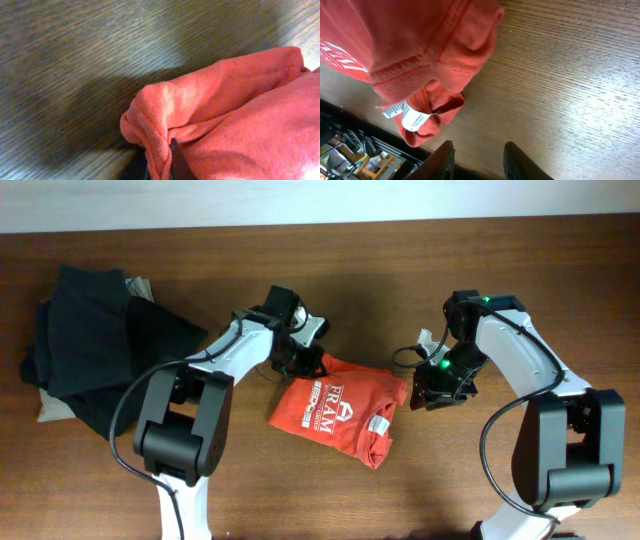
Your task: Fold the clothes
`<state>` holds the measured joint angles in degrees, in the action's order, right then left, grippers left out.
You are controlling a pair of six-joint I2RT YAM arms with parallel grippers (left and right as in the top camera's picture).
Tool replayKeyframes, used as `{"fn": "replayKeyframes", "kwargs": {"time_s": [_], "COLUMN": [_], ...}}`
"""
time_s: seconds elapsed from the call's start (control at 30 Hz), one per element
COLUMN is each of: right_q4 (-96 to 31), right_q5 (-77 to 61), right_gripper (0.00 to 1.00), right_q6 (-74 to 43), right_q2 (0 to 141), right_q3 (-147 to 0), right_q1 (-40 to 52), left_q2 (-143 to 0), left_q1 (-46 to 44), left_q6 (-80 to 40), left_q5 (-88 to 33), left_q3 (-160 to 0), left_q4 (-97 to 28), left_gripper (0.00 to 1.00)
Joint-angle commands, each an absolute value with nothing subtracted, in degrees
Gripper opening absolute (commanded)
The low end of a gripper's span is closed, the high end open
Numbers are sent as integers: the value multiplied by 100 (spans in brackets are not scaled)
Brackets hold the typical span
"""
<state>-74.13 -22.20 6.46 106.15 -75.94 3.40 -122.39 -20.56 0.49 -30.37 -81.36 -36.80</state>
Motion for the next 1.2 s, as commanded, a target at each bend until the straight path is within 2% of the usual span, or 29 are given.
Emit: {"fn": "replayKeyframes", "kwargs": {"time_s": [0.0, 0.13, 0.27, 0.4, 0.7, 0.77, 0.8, 0.83, 0.87, 0.9, 1.07, 1.13, 1.17], "right_q4": [-7413, -7413, -7415, -7415, -7419, -7459, -7483, -7485, -7485, -7487, -7481, -7456, -7443], "right_q5": [-2272, -2226, -2226, -2226, -2228, -2228, -2226, -2228, -2228, -2228, -2226, -2226, -2228], "right_gripper": [37, 36, 36, 36, 36, 36, 36, 36, 36, 36, 36, 36, 36], "right_q6": [707, 709, 709, 707, 707, 707, 707, 707, 707, 707, 707, 707, 707], "right_q2": [10514, 10514, 10514, 10514, 10514, 10514, 10514, 10514, 10514, 10514, 10514, 10514, 10514], "right_q3": [-7596, -7594, -7594, -7596, -7594, -7596, -7596, -7596, -7596, -7594, -7596, -7594, -7594], "right_q1": [336, 336, 336, 336, 336, 336, 336, 336, 336, 336, 336, 336, 336], "left_q2": [-12167, -11120, -10420, -10149, -9741, -9854, -9935, -10009, -10040, -10040, -10040, -10051, -10064], "left_q1": [-1564, -854, 1, 1404, 3017, 3214, 3258, 3271, 3280, 3284, 3393, 3358, 3275], "left_q6": [207, 132, 132, 86, 71, 69, 69, 71, 71, 75, 71, 73, 71], "left_q5": [-1865, -189, 1151, 1160, 746, 515, 515, 515, 517, 541, 405, -670, -790], "left_q3": [-8700, -9778, -10145, -10667, -10665, -10665, -10665, -10665, -10665, -10665, -10665, -10643, -10565], "left_q4": [-4449, -5544, -5315, -5236, -4676, -4698, -4713, -4718, -4718, -4711, -4744, -4762, -4794], "left_gripper": [1, 1, 0, 1, 4, 16, 31, 57, 94, 99, 99, 99, 99]}}
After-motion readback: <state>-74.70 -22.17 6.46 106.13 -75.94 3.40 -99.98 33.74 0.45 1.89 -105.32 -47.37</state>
